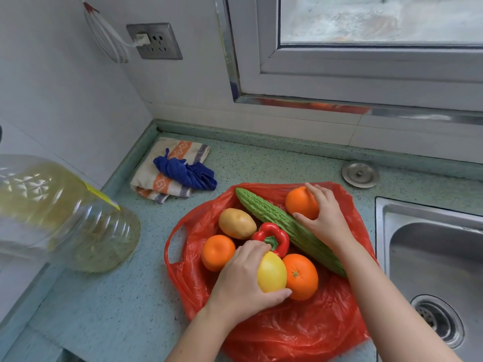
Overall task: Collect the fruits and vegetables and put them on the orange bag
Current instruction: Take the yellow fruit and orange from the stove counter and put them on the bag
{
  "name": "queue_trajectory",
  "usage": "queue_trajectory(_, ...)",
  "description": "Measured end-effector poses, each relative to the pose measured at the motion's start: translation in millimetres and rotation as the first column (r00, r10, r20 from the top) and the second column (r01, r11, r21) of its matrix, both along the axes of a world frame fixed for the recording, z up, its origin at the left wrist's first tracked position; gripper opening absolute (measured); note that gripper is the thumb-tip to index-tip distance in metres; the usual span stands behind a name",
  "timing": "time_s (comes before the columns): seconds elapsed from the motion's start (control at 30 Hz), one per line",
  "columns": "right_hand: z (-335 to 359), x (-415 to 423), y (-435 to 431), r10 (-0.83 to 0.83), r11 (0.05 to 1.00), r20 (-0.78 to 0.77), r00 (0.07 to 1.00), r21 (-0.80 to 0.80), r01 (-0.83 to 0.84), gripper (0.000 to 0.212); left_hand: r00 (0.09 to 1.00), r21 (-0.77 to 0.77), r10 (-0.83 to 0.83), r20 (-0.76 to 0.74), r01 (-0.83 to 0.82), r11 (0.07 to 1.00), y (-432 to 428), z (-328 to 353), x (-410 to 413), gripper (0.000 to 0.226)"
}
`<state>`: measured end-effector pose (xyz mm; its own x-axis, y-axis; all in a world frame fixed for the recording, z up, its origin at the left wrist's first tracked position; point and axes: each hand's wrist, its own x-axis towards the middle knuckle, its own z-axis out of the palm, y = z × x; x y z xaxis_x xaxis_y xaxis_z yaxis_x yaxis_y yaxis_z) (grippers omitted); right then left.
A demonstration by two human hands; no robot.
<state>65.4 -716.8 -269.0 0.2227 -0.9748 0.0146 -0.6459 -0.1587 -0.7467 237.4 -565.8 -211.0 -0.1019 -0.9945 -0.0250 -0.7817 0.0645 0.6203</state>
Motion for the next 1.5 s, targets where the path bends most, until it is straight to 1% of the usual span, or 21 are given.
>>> queue_trajectory(0.13, 9, -6, 18, -0.022, 0.997, -0.005, 1.0, -0.079, 0.021, 0.068, 1.0, -0.028, 0.019, 0.008, -0.019, 0.999, 4, 0, -1, 0.083)
queue_trajectory(0.27, 19, -12, 48, -0.023, 0.991, 0.073, 0.997, -0.13, 0.033, 0.063, 0.999, -0.068, 0.003, 0.054, 0.001, 0.998, 7, -4, -7, 0.082)
queue_trajectory(0.37, 25, -17, 77, 0.004, 0.993, 0.107, 0.994, -0.116, 0.008, 0.061, 0.993, -0.115, -0.026, 0.112, 0.039, 0.993, 9, -10, -12, 0.081)
queue_trajectory(0.57, 20, -19, 121, 0.081, 0.991, 0.089, 0.993, -0.113, -0.071, 0.061, 0.979, -0.169, -0.08, 0.185, 0.112, 0.979, 13, -19, -15, 0.082)
queue_trajectory(0.67, 17, -19, 132, 0.084, 0.99, 0.093, 0.992, -0.119, -0.073, 0.059, 0.97, -0.162, -0.092, 0.224, 0.13, 0.978, 15, -25, -12, 0.085)
queue_trajectory(0.73, 13, -19, 135, 0.09, 0.988, 0.063, 0.994, -0.134, -0.08, 0.058, 0.964, -0.15, -0.076, 0.253, 0.117, 0.982, 16, -30, -8, 0.087)
queue_trajectory(0.87, 3, -19, 138, 0.096, 0.986, 0.015, 0.995, -0.141, -0.093, 0.057, 0.923, -0.131, -0.088, 0.374, 0.147, 0.98, 14, -47, 0, 0.096)
queue_trajectory(0.97, -4, -17, 138, 0.103, 0.987, -0.005, 0.995, -0.124, -0.103, 0.057, 0.901, -0.106, -0.077, 0.427, 0.135, 0.985, 14, -55, 4, 0.105)
queue_trajectory(1.07, -9, -15, 136, 0.1, 0.987, -0.006, 0.995, -0.127, -0.1, 0.056, 0.874, -0.102, -0.089, 0.477, 0.156, 0.983, 12, -56, 4, 0.108)
queue_trajectory(1.17, -12, -12, 133, 0.098, 0.985, 0.012, 0.995, -0.141, -0.096, 0.054, 0.875, -0.127, -0.09, 0.475, 0.169, 0.977, 10, -57, 5, 0.109)
queue_trajectory(1.27, -12, -10, 129, 0.139, 0.976, 0.016, 0.99, -0.174, -0.134, 0.051, 0.891, -0.139, -0.078, 0.448, 0.156, 0.978, 11, -58, 8, 0.108)
queue_trajectory(1.37, -12, -8, 124, 0.177, 0.968, 0.015, 0.984, -0.18, -0.172, 0.05, 0.893, -0.13, -0.094, 0.44, 0.168, 0.977, 12, -58, 10, 0.103)
queue_trajectory(1.5, -11, -5, 122, 0.182, 0.969, 0.013, 0.983, -0.172, -0.177, 0.051, 0.889, -0.123, -0.107, 0.445, 0.179, 0.976, 12, -57, 12, 0.098)
